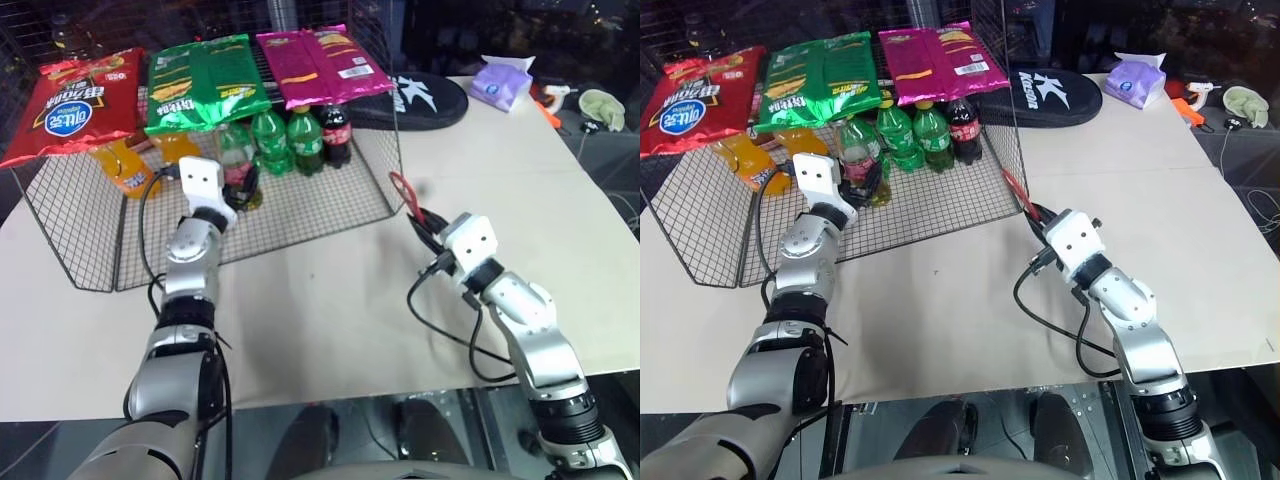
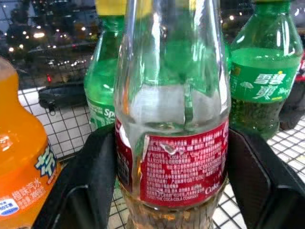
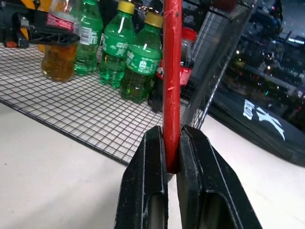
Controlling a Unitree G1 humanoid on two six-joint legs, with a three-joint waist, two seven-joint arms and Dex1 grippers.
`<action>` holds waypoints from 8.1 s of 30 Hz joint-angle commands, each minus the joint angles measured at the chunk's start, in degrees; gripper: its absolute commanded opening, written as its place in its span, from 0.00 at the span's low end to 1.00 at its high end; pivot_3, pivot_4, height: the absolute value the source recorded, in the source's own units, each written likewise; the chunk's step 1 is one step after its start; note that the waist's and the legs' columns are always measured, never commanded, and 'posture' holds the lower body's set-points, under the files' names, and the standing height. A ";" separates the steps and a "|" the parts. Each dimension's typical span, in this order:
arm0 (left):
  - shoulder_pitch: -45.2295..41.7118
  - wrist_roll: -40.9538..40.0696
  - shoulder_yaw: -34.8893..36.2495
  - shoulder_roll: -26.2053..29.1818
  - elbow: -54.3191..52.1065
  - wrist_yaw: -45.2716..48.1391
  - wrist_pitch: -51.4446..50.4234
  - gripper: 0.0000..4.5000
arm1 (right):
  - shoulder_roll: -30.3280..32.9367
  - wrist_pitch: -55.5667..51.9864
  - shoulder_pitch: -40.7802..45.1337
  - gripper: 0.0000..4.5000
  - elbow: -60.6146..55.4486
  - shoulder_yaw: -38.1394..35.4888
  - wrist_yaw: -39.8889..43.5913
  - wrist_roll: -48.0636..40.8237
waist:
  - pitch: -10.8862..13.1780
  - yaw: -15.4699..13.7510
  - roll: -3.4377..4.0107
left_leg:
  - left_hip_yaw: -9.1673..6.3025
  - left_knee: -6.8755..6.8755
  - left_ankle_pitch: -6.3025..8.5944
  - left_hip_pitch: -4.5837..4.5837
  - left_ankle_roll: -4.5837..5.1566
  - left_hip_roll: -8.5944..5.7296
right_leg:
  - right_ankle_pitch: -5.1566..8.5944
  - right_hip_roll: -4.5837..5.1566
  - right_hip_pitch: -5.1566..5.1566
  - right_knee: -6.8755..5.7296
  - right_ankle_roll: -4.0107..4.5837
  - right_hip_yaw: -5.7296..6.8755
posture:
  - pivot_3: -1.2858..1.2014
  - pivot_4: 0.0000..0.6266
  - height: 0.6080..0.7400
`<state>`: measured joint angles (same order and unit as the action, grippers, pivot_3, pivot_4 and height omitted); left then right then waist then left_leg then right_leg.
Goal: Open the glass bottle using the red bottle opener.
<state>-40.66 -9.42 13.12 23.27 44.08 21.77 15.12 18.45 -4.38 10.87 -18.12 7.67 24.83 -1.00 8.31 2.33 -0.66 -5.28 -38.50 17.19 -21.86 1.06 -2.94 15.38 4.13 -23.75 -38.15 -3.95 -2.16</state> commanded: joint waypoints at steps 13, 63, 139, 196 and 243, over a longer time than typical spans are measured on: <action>15.03 -9.09 -2.99 1.58 -31.78 13.07 -14.30 0.59 | 1.35 1.61 -0.37 0.00 -2.62 -1.74 -0.02 0.11 | 0.00 0.03 0.00 | 0.00 -0.04 0.00 -0.02 0.00 0.03 | 0.00 0.01 -0.01 -0.06 0.00 -0.04 | 0.52 0.24 1.00; 34.64 -14.72 -7.92 -0.75 -60.84 17.67 -19.73 0.99 | 2.51 6.25 -2.05 0.00 -0.65 -4.07 -0.76 2.02 | -0.01 -0.34 0.02 | 0.20 -0.14 0.00 0.13 0.00 0.09 | 0.01 -0.03 0.01 -0.32 0.01 -0.26 | 0.52 0.24 1.00; 33.51 -17.93 -9.08 1.58 -63.94 17.57 -24.06 0.25 | -7.55 34.58 18.16 0.00 27.89 17.06 -9.71 24.44 | -0.07 -0.22 0.02 | 0.18 -0.17 0.00 0.25 0.00 0.07 | 0.01 -0.05 0.13 -0.33 0.01 -0.24 | 0.52 0.24 1.00; 33.17 -17.99 -8.80 1.44 -65.13 15.93 -24.62 0.25 | 0.56 42.19 30.45 0.00 39.84 5.31 -19.11 22.42 | -0.05 0.06 0.05 | 0.21 -0.14 -0.01 0.24 -0.01 0.10 | 0.01 -0.06 0.14 -0.28 0.02 -0.28 | 0.52 0.24 1.00; 56.28 -19.95 2.07 6.86 -71.69 20.01 -23.07 0.73 | 13.60 -25.93 -8.69 0.57 -5.15 -5.78 10.66 -35.91 | 0.05 -0.62 0.15 | 0.13 0.14 0.09 0.14 0.15 0.20 | 0.01 0.03 0.15 0.14 0.02 -0.21 | 0.52 0.24 1.00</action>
<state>15.29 -29.37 13.58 29.73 -26.46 41.43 -9.43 31.84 -29.73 2.23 -20.69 4.42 35.63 -35.52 8.36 1.71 -0.51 -5.15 -38.36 17.29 -21.72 1.22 -2.74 15.38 4.15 -23.60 -38.01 -3.94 -2.35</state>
